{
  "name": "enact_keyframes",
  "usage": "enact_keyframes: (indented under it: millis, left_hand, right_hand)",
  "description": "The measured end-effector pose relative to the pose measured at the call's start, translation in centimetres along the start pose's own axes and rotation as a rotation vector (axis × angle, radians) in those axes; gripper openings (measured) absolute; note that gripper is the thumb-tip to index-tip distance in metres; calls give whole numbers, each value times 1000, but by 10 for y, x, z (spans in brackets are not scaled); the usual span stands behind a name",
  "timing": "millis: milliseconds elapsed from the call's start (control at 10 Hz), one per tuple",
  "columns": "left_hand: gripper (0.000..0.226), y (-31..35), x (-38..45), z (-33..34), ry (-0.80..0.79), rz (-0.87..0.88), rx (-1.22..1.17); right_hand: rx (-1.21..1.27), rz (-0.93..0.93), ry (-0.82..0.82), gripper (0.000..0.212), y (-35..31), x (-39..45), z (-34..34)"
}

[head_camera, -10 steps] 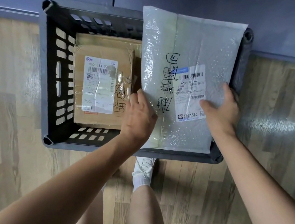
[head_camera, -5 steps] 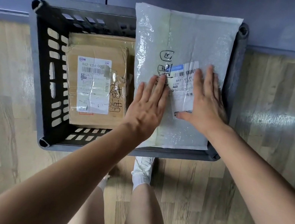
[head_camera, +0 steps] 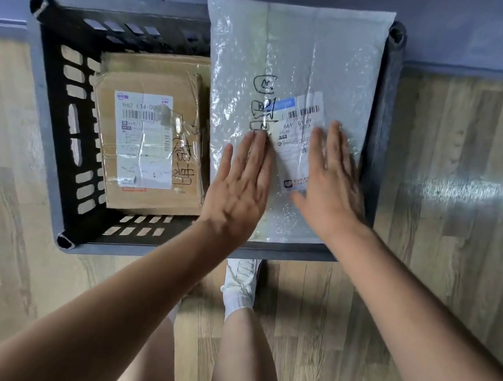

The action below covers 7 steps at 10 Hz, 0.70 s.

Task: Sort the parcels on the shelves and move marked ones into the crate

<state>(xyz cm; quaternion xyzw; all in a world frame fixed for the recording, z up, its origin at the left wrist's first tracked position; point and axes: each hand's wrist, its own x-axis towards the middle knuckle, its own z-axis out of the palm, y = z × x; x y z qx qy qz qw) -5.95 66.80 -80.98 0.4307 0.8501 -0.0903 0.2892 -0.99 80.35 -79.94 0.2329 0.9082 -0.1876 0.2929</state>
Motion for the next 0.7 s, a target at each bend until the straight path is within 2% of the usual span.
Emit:
enact_keyframes:
  millis: [100,200,400,500,700]
  left_hand:
    - [67,3,-5,10,-57,24,-17]
    - [58,4,0,18,-75,20,-32]
    - [58,6,5,21,-34,-23,-66]
    - [67,1,-5,11,-37,9,-40]
    - [66,-19,-33,-26,39,-65,-131]
  right_hand:
    - [-13,-13,-63,95,7,-17,17]
    - [-12,-12,-26,98,13,-17,31]
    - [21,31,-8,97,8,-13,33]
    - [42,13,-13,91,9,-19,18]
    - [170,39,174,78,18,-38,-29]
